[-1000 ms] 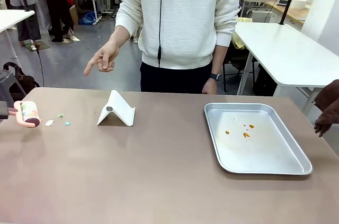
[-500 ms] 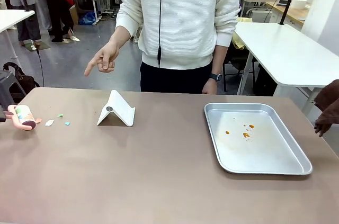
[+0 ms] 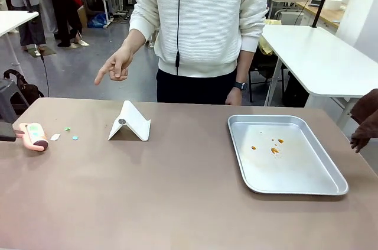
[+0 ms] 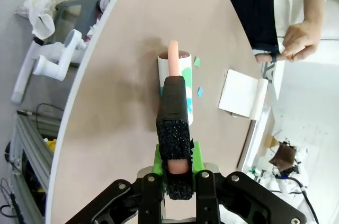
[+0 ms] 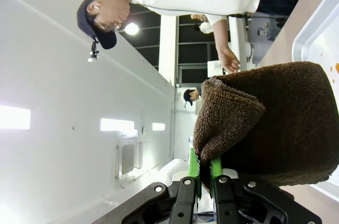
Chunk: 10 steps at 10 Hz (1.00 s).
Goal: Clean the surface of the table.
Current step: If a person points to the right, clean the right side of the table with your right hand, and if they point to the left, clean the left side with your left hand.
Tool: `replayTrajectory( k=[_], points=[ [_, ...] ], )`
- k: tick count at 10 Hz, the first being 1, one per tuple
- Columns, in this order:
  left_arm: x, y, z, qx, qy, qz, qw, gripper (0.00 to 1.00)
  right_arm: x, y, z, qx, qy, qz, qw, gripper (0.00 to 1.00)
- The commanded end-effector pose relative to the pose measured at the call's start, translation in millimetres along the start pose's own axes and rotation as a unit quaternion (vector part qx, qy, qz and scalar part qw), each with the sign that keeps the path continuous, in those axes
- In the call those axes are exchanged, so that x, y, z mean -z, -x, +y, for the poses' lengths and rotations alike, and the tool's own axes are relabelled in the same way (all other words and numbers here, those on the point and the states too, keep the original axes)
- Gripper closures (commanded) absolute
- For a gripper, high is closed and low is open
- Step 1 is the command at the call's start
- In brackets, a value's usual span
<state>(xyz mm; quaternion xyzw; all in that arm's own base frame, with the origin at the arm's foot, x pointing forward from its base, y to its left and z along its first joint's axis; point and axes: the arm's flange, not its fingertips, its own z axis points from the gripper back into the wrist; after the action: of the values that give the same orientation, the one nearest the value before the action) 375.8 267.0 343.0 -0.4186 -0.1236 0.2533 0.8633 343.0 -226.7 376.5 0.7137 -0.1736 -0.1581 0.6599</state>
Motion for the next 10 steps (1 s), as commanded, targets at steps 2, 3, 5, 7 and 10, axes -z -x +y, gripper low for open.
replayTrajectory(
  k=[2,3,5,7,10],
  points=[
    [17.7,-21.9,-2.0,-0.014,-0.027,0.048,0.998,0.78,0.5,2.6,5.5,-0.005,0.002,0.007,1.0,1.0],
    [27.3,-30.7,-4.6,-0.019,-0.039,0.055,0.998,0.78,0.5,2.6,5.5,-0.005,0.002,0.007,1.0,1.0],
    [47.7,-43.8,-13.5,-0.021,-0.055,0.081,0.995,0.78,0.5,2.6,5.5,-0.005,0.002,0.007,1.0,1.0],
    [67.9,-56.2,-24.4,-0.018,-0.066,0.099,0.993,0.78,0.5,2.6,5.5,-0.005,0.002,0.007,1.0,1.0],
    [96.3,-70.0,-42.6,-0.011,-0.086,0.117,0.989,0.78,0.5,2.6,5.5,-0.005,0.002,0.007,1.0,1.0]
  ],
)
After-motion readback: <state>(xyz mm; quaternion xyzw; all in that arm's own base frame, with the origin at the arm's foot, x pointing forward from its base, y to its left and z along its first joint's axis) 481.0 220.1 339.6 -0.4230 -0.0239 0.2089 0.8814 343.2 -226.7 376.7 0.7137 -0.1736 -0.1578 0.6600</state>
